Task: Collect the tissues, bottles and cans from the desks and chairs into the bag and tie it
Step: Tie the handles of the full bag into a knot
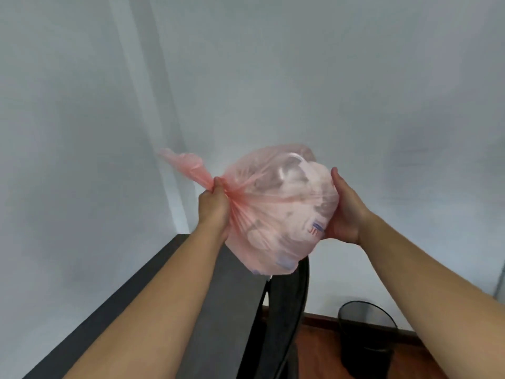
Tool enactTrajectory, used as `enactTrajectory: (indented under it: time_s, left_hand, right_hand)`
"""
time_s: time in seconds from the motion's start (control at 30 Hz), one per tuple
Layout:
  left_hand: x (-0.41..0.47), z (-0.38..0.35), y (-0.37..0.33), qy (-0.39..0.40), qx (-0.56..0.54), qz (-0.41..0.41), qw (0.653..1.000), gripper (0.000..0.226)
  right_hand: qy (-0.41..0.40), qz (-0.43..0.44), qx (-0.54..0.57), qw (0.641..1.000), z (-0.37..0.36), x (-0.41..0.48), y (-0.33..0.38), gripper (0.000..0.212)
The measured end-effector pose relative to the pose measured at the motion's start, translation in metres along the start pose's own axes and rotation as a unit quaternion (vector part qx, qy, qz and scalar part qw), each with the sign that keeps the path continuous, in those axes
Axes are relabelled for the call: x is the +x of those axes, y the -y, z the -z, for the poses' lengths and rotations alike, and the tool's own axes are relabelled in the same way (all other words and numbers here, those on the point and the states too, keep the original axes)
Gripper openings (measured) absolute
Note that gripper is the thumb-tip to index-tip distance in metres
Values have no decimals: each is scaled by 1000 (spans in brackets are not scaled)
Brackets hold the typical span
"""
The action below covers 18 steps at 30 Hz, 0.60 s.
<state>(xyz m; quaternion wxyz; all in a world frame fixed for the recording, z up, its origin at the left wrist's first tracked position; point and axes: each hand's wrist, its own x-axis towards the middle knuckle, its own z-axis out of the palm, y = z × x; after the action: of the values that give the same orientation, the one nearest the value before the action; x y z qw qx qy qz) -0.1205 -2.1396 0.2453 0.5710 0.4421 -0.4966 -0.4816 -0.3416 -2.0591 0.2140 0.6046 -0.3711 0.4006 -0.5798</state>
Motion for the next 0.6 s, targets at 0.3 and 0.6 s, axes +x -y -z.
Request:
enactTrajectory:
  time_s: [0.3,0.6]
  left_hand:
    - [-9,-243,61,209,11,96,973,47]
    - [2,-355,171,233,45,243,940,41]
  right_hand:
    - [-147,39,-25,988,215,-51,80,56]
    - [-213,-55,-39,975,367,-9,52,52]
